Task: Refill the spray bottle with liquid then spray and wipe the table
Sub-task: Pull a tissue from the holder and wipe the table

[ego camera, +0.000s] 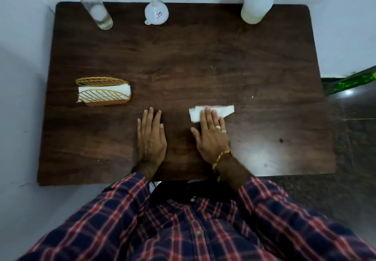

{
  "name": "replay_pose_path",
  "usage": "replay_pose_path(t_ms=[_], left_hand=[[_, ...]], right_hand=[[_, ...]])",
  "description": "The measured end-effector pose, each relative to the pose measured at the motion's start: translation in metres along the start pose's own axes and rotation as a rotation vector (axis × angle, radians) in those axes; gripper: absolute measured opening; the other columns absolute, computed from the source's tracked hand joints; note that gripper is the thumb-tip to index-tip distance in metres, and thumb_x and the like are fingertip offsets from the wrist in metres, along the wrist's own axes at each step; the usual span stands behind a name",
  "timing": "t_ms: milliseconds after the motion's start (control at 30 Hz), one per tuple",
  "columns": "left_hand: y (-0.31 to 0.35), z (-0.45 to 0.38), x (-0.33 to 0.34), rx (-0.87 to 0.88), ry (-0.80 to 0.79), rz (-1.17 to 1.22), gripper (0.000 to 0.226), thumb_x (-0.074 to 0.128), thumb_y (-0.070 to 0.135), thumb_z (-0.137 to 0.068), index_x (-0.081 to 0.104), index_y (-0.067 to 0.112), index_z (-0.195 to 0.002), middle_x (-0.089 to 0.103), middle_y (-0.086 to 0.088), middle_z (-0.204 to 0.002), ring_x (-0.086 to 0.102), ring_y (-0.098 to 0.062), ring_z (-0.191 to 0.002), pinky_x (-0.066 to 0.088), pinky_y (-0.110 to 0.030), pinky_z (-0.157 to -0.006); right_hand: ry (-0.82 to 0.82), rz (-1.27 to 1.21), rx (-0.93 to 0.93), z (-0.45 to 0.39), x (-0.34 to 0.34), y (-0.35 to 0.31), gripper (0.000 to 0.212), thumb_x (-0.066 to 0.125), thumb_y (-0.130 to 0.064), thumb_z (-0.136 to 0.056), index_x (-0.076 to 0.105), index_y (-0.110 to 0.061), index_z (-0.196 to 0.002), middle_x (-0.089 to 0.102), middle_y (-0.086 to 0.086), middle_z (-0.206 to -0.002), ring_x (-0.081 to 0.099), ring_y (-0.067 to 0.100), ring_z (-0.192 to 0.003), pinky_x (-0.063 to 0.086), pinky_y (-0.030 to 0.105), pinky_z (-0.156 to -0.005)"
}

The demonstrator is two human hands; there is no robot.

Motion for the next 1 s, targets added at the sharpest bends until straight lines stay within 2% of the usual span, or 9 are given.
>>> replay_pose_path(t_ms=[100, 267, 367, 500, 567, 667, 767, 867, 1000], left_hand=[[0.006, -0.012, -0.001, -0.027, 0.018, 0.008, 0.051, 0.026, 0.028, -0.101, 0.046, 0.01, -0.144, 0.036, -0.012, -0.155, 0.026, -0.026, -0.148, 0.013, -0.045, -0.122], [0.019, -0.041, 0.004, -0.04, 0.082, 0.067, 0.051, 0.027, 0.024, -0.099, 0.049, 0.007, -0.142, 0.04, -0.015, -0.153, 0.029, -0.029, -0.146, 0.018, -0.049, -0.12], [0.025, -0.063, 0.013, -0.056, 0.114, 0.121, 0.049, 0.029, 0.023, -0.1, 0.049, 0.006, -0.141, 0.041, -0.016, -0.152, 0.031, -0.031, -0.145, 0.021, -0.051, -0.119], [0.03, -0.069, 0.026, -0.09, 0.168, 0.138, 0.05, 0.032, 0.023, -0.099, 0.044, 0.002, -0.144, 0.035, -0.019, -0.155, 0.026, -0.033, -0.147, 0.013, -0.049, -0.122], [0.03, -0.066, 0.027, -0.056, 0.184, 0.109, 0.051, 0.034, 0.021, -0.098, 0.041, 0.002, -0.145, 0.032, -0.018, -0.156, 0.023, -0.031, -0.148, 0.008, -0.046, -0.123], [0.031, -0.066, 0.026, -0.031, 0.178, 0.07, 0.053, 0.036, 0.021, -0.097, 0.038, 0.003, -0.146, 0.03, -0.017, -0.157, 0.021, -0.03, -0.149, 0.008, -0.047, -0.123], [0.031, -0.069, 0.024, -0.018, 0.157, 0.026, 0.053, 0.037, 0.021, -0.096, 0.04, 0.003, -0.146, 0.032, -0.018, -0.156, 0.023, -0.03, -0.148, 0.012, -0.051, -0.122], [0.032, -0.068, 0.024, 0.007, 0.141, -0.007, 0.053, 0.039, 0.02, -0.096, 0.041, 0.003, -0.145, 0.034, -0.018, -0.156, 0.025, -0.03, -0.147, 0.015, -0.051, -0.121], [0.033, -0.069, 0.024, 0.001, 0.135, -0.039, 0.052, 0.04, 0.02, -0.095, 0.042, 0.003, -0.145, 0.035, -0.018, -0.155, 0.026, -0.03, -0.147, 0.017, -0.052, -0.121]], right_hand=[[-0.051, -0.001, -0.052, -0.043, -0.009, -0.018, 0.084, 0.007, -0.055, -0.093, 0.024, -0.001, -0.156, 0.021, 0.018, -0.163, 0.019, 0.036, -0.152, 0.011, 0.049, -0.123], [-0.088, 0.113, -0.356, -0.021, 0.008, -0.026, 0.072, 0.025, -0.052, -0.096, 0.042, -0.008, -0.149, 0.04, 0.013, -0.156, 0.037, 0.03, -0.146, 0.028, 0.05, -0.118], [-0.033, 0.079, -0.188, -0.049, -0.003, -0.007, 0.071, 0.023, -0.05, -0.097, 0.042, -0.007, -0.15, 0.04, 0.014, -0.156, 0.037, 0.03, -0.146, 0.026, 0.051, -0.118], [-0.049, 0.022, -0.072, -0.123, -0.026, -0.01, 0.067, 0.024, -0.045, -0.104, 0.019, -0.004, -0.157, 0.015, 0.016, -0.165, 0.013, 0.034, -0.154, 0.006, 0.048, -0.124], [-0.077, 0.075, -0.218, -0.136, -0.029, -0.027, 0.065, 0.028, -0.042, -0.106, 0.014, -0.005, -0.158, 0.01, 0.015, -0.166, 0.008, 0.034, -0.154, 0.001, 0.047, -0.124], [-0.118, 0.154, -0.422, -0.125, -0.023, -0.035, 0.069, 0.012, -0.047, -0.1, 0.018, -0.008, -0.158, 0.015, 0.011, -0.166, 0.013, 0.03, -0.154, 0.004, 0.047, -0.124], [0.026, 0.109, -0.218, -0.133, -0.03, -0.004, 0.068, 0.018, -0.047, -0.101, 0.03, -0.006, -0.154, 0.029, 0.014, -0.162, 0.027, 0.033, -0.15, 0.015, 0.052, -0.122], [0.08, 0.015, 0.088, -0.171, -0.042, 0.026, 0.069, 0.025, -0.046, -0.102, 0.025, -0.003, -0.155, 0.023, 0.018, -0.163, 0.022, 0.037, -0.151, 0.01, 0.053, -0.122], [-0.001, 0.067, -0.152, -0.192, -0.044, -0.008, 0.068, 0.022, -0.046, -0.103, 0.02, -0.005, -0.157, 0.019, 0.017, -0.164, 0.017, 0.038, -0.152, 0.007, 0.051, -0.123]])
Point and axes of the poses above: each hand's wrist, its own z-axis away from the middle knuckle, its own x-axis out of the palm, y = z × x, the point moved 3 cm from there along -z, towards the middle knuckle
